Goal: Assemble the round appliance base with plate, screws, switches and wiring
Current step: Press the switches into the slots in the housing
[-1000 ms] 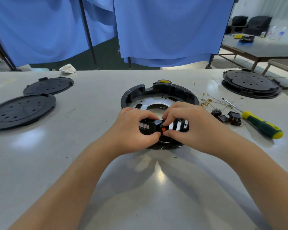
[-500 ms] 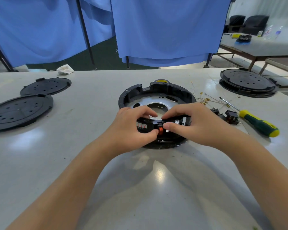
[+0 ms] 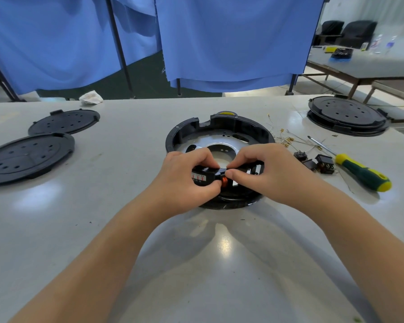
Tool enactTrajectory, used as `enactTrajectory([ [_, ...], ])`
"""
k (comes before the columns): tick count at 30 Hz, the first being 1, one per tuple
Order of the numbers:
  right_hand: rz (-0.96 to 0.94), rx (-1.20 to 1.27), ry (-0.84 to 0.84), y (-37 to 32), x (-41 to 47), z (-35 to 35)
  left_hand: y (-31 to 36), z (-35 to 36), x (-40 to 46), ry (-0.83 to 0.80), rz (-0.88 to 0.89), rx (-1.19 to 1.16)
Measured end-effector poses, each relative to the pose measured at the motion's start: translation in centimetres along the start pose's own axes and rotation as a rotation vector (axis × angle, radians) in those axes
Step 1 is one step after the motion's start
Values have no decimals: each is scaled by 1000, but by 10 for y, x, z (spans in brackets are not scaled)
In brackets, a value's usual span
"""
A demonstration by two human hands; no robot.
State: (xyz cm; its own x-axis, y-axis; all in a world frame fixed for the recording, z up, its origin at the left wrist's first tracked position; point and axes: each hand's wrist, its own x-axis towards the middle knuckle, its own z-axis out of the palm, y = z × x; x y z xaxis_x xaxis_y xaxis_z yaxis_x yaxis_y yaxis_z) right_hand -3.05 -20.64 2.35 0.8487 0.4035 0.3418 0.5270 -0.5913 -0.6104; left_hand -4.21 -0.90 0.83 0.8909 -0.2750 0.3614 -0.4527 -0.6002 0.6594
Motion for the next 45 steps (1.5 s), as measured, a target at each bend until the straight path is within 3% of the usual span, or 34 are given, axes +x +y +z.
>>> enactTrajectory([
  [31,-3,33,51,0,2,3,-4,-3,3,38,80,-14],
  [35,23,56,311,16,6,-13,-5,-3,2,106,48,1],
  [37,117,-97,491,34,9,-27,-4,1,2,130,49,20],
  [39,359,-336,520,57,9,-39,-2,7,3,152,84,65],
  [42,784,-577,296,82,3,-46,-1,15,1,182,109,163],
  [45,924,-577,177,93,0,-45,-3,18,1,185,122,197],
])
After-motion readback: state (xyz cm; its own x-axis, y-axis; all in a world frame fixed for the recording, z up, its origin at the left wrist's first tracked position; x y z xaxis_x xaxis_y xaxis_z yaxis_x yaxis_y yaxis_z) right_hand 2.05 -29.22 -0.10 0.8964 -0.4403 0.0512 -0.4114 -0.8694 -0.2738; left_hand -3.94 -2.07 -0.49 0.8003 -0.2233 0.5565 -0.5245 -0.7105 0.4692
